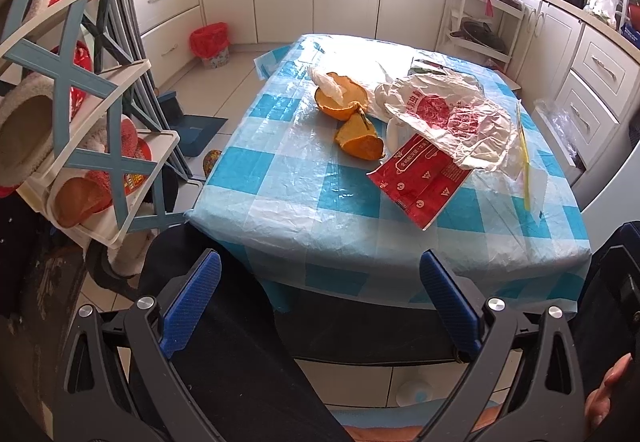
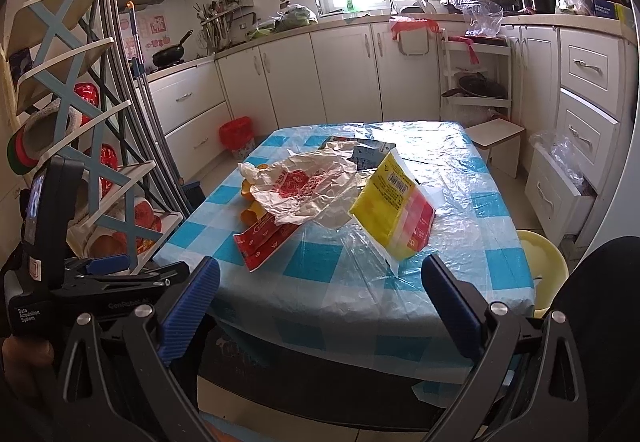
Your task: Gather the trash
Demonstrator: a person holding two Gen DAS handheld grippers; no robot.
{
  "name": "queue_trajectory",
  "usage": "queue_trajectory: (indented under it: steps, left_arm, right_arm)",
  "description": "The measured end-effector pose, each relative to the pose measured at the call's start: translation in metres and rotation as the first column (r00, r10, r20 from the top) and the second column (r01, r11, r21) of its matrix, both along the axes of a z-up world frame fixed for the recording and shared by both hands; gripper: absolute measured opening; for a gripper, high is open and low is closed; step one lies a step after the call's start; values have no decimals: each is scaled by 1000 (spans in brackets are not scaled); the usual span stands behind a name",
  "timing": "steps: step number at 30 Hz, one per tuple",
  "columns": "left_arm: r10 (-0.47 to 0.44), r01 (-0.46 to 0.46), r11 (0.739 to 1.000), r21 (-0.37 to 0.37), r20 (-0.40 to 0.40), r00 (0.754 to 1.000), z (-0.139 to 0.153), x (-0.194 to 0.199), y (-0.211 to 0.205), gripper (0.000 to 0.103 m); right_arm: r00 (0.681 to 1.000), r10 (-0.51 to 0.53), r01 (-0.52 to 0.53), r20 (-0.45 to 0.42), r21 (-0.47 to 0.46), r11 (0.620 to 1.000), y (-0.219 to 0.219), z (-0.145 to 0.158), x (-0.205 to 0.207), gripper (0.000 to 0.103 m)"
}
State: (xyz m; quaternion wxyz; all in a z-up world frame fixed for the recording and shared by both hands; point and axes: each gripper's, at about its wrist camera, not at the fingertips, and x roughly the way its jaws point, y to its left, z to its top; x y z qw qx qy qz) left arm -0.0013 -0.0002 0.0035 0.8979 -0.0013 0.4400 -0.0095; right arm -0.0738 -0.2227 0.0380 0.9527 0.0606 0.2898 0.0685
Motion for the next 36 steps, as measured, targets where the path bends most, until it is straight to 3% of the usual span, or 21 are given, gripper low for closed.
queue_trajectory:
  steps: [36]
  left_arm:
    - [29,-29,999,29,22,999,2,-3,2,96]
  right_arm:
    - [1000,-8,8,3,5,1000,-5,2,-2,97]
